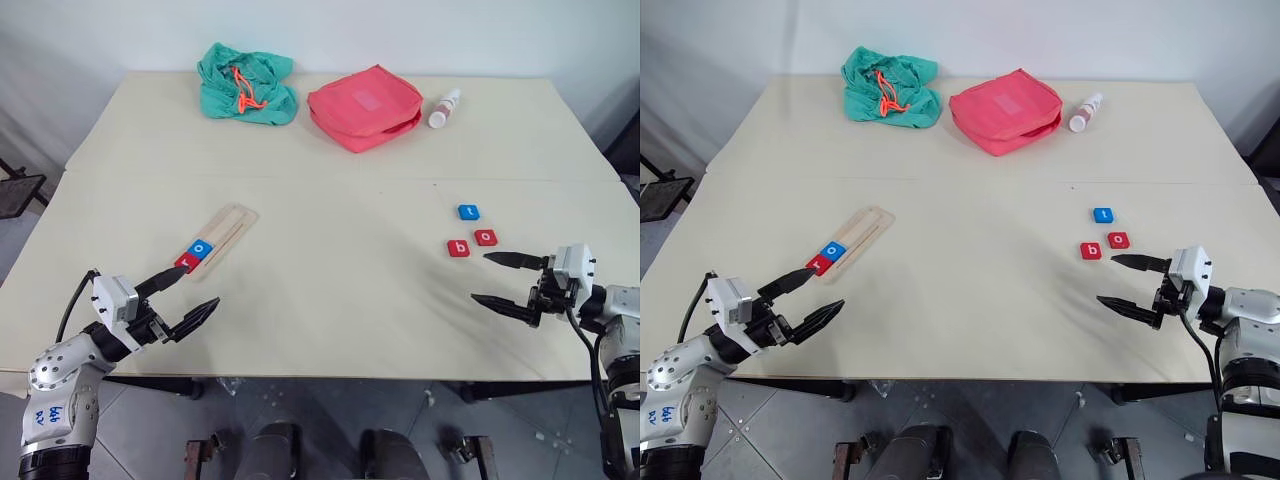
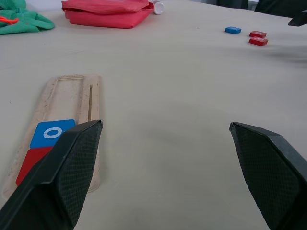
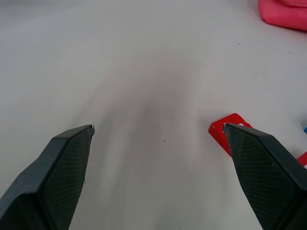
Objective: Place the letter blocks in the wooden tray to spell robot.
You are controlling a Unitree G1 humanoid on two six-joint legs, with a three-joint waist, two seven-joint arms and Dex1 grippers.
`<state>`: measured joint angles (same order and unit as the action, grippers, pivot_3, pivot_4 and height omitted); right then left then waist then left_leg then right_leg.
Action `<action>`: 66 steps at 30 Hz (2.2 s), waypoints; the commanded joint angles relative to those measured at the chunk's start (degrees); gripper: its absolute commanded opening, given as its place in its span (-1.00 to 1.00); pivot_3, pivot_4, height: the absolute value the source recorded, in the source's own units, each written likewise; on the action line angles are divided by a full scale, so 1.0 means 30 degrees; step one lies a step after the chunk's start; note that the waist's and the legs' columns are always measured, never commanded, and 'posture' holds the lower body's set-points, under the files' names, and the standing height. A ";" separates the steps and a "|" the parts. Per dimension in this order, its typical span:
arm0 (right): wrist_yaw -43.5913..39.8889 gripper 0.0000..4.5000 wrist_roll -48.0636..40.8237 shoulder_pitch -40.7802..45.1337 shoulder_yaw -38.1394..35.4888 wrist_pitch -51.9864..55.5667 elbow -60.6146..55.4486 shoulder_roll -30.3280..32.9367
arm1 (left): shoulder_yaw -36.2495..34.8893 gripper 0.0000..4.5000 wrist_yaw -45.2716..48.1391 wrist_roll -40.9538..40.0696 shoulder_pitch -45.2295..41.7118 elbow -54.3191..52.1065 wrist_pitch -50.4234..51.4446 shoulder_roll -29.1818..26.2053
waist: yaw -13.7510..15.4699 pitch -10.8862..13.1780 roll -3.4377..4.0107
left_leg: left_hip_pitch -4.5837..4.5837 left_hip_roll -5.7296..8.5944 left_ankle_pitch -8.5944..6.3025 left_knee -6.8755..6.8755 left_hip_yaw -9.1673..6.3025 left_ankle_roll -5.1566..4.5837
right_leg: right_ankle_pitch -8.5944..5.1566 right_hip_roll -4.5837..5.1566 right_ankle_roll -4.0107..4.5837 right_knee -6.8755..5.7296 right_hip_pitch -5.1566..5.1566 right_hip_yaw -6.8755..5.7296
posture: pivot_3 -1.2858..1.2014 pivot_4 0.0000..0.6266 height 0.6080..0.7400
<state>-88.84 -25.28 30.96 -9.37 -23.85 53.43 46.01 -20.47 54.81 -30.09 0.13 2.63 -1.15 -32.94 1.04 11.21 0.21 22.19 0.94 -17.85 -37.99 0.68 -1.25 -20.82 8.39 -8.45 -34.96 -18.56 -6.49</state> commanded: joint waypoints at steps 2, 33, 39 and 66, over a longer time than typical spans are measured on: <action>-0.1218 0.99 0.0057 0.0526 -0.0550 -0.0491 0.0111 0.0346 | -0.0381 1.00 -0.0284 -0.0328 -0.0121 -0.0758 -0.0098 0.0014 | 0.0004 0.0000 0.0000 | 0.0000 0.0000 0.0000 0.0000 -0.0001 0.0000 | 0.0000 0.0000 0.0000 0.0000 0.0000 0.0000 | 0.03 -0.52 1.00; -0.1219 0.99 -0.1344 0.2098 0.2653 0.0644 -0.2037 -0.0453 | -0.0753 1.00 -0.7601 0.1188 -0.0065 -0.5208 0.9273 -0.2328 | -0.0273 0.0004 0.0009 | 0.0004 0.0013 -0.0002 -0.0019 -0.0038 -0.0002 | 0.0000 0.0006 0.0000 0.0008 0.0022 0.0009 | 0.03 -0.52 1.00; -0.1219 0.99 -0.1788 0.1788 0.2723 0.0765 -0.2623 -0.0322 | 0.1022 1.00 -0.7951 0.2580 -0.2820 -0.3108 1.0013 -0.2407 | -0.0408 0.0005 0.0008 | 0.0005 0.0017 -0.0005 0.0020 -0.0037 0.0002 | 0.0000 0.0001 0.0000 -0.0022 -0.0015 -0.0002 | 0.03 -0.52 1.00; -0.1218 1.00 -0.1291 0.0781 0.1477 0.0847 -0.3297 -0.0472 | 0.5031 0.83 -0.6643 0.5797 -0.7269 0.1024 1.3748 -0.4255 | -0.0379 0.0002 0.0013 | -0.0005 0.0032 -0.0004 -0.0002 -0.0044 0.0001 | 0.0000 0.0013 -0.0001 -0.0081 -0.0018 0.0006 | 0.03 -0.52 1.00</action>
<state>-88.86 -29.06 32.98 -2.89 -21.15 44.70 44.43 -6.44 35.66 -15.32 -22.94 4.70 39.99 -45.32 -0.10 11.22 0.25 22.15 1.04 -17.86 -37.99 0.57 -1.25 -20.82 8.43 -8.45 -35.23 -18.61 -6.44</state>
